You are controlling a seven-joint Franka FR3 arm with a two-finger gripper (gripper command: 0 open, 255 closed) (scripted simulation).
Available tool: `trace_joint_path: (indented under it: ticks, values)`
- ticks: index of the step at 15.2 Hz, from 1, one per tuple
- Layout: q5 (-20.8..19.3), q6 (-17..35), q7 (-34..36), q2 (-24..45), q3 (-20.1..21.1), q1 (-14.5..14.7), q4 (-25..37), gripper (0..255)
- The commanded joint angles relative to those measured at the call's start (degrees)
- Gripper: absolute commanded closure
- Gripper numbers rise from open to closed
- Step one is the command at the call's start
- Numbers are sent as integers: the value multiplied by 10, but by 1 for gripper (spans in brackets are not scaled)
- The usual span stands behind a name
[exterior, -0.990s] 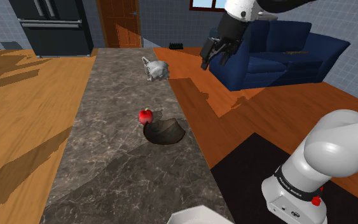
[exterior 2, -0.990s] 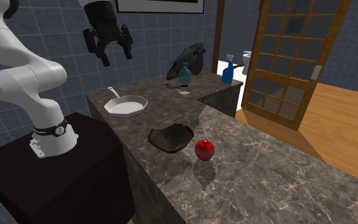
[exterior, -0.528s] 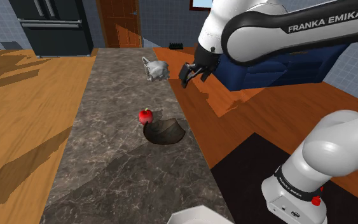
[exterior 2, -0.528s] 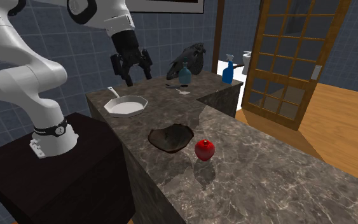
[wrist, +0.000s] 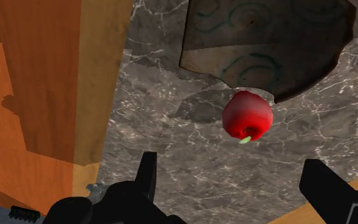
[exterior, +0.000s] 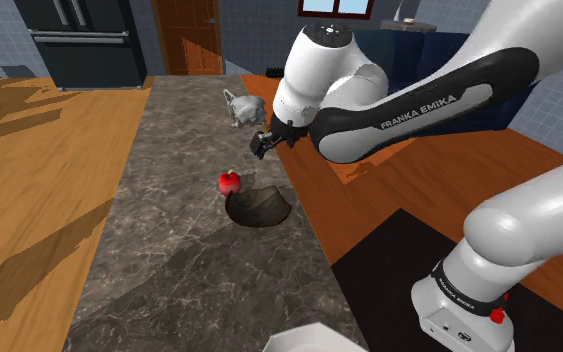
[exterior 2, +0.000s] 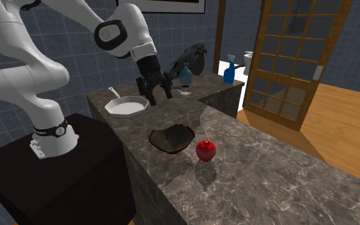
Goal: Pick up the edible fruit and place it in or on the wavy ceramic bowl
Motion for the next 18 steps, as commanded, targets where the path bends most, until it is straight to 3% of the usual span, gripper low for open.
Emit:
trace_joint_path:
  ticks: [1, 3, 4, 5, 6, 7, 8, 11, 16, 18]
  values:
    - [-83, 38, 86, 46, 76, -70, 14, 0]
    - [-201, 54, 192, 96, 168, -166, 41, 0]
    - [-277, 52, 257, 128, 229, -228, 59, 0]
    - [-379, 30, 338, 177, 296, -293, 83, 0]
    - [-515, -30, 433, 265, 347, -331, 113, 0]
    - [-615, -96, 494, 349, 343, -309, 138, 0]
    - [-643, -105, 518, 366, 263, -225, 156, 0]
    - [-749, -174, 583, 461, 189, -128, 214, 0]
    - [-859, -249, 635, 583, 107, -19, 315, 0]
    - [-870, -248, 635, 597, 98, -15, 325, 0]
